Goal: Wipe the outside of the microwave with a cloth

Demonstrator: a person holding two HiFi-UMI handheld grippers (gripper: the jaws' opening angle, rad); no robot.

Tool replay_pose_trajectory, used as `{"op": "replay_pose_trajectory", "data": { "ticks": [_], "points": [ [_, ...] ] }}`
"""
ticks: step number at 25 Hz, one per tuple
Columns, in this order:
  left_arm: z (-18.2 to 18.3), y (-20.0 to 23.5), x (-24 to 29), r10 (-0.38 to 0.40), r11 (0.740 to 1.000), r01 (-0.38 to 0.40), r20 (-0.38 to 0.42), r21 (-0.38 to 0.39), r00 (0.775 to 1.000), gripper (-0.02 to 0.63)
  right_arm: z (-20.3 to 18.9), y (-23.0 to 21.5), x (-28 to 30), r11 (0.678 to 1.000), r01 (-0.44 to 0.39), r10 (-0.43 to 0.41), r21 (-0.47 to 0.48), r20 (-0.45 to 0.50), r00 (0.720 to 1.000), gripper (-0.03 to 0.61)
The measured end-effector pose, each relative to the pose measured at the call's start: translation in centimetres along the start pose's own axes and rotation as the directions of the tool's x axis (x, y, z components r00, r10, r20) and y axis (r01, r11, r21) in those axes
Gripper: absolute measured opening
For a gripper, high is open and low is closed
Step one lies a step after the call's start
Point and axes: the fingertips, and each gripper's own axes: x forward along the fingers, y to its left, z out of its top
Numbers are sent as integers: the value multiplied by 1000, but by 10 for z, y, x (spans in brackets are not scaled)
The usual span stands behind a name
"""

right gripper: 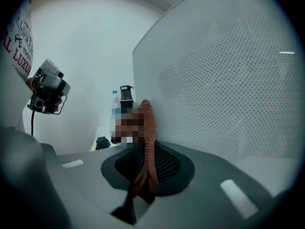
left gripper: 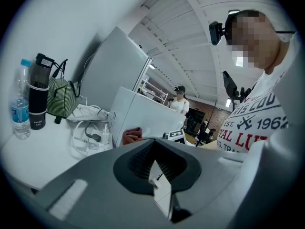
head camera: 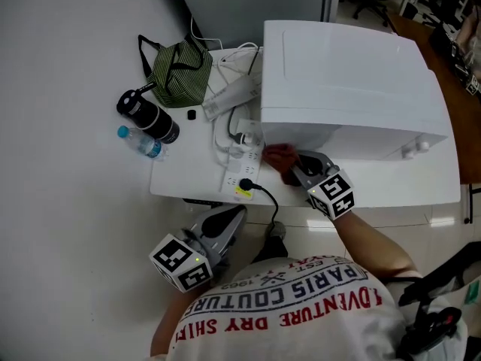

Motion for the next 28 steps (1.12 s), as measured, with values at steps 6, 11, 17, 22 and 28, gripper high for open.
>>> {"op": "replay_pose_trajectory", "data": {
  "ticks": [6,11,17,22,28],
  "points": [
    [1,-21,28,-80,997,80,-26,16,996,5,-6,-29,-38,996,84,-84,25,13,996,43],
    [3,-42,53,-159,986,162,-61,44,985,5,-15,-62,-82,978,194,-197,82,26,980,43],
    [9,-65,80,-237,967,244,-96,76,967,6,-24,-96,-130,946,309,-313,99,22,950,43],
    [10,-82,99,-292,948,304,-125,90,948,6,-33,-125,-172,899,407,-416,162,29,909,43],
    [11,-98,114,-345,927,361,-147,102,927,5,-49,-160,-224,814,537,-551,220,3,835,43]
  ]
}}
